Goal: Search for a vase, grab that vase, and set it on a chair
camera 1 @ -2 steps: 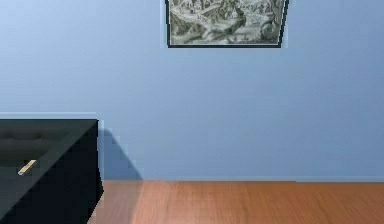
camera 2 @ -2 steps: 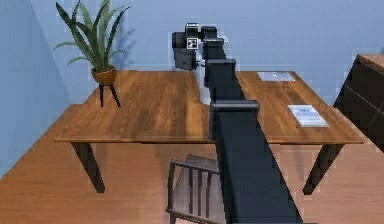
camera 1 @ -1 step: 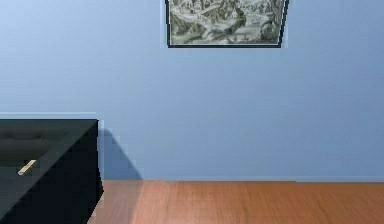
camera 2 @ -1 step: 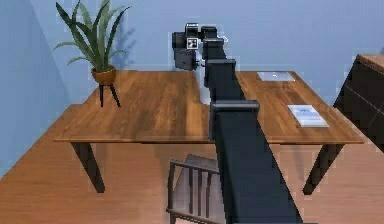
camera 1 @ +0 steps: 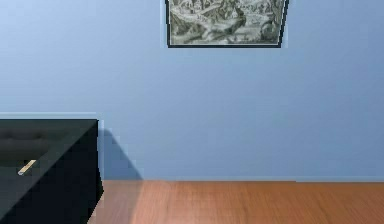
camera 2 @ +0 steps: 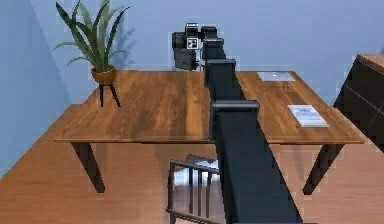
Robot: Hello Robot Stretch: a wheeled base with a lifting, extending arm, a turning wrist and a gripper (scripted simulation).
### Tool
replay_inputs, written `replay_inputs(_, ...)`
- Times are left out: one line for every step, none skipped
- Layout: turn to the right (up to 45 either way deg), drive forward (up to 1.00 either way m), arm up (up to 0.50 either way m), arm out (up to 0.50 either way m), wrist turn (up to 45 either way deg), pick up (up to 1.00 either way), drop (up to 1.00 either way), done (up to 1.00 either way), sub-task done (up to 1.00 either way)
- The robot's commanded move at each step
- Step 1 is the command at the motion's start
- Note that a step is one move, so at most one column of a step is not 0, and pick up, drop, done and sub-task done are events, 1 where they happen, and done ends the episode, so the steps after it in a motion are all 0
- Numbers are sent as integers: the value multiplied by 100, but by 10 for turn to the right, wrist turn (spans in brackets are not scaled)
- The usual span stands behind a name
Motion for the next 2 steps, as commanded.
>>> replay_inputs(0,0,0,-10,0,0,0,0,0)
replay_inputs(0,0,0,0,0,0,0,100,0)
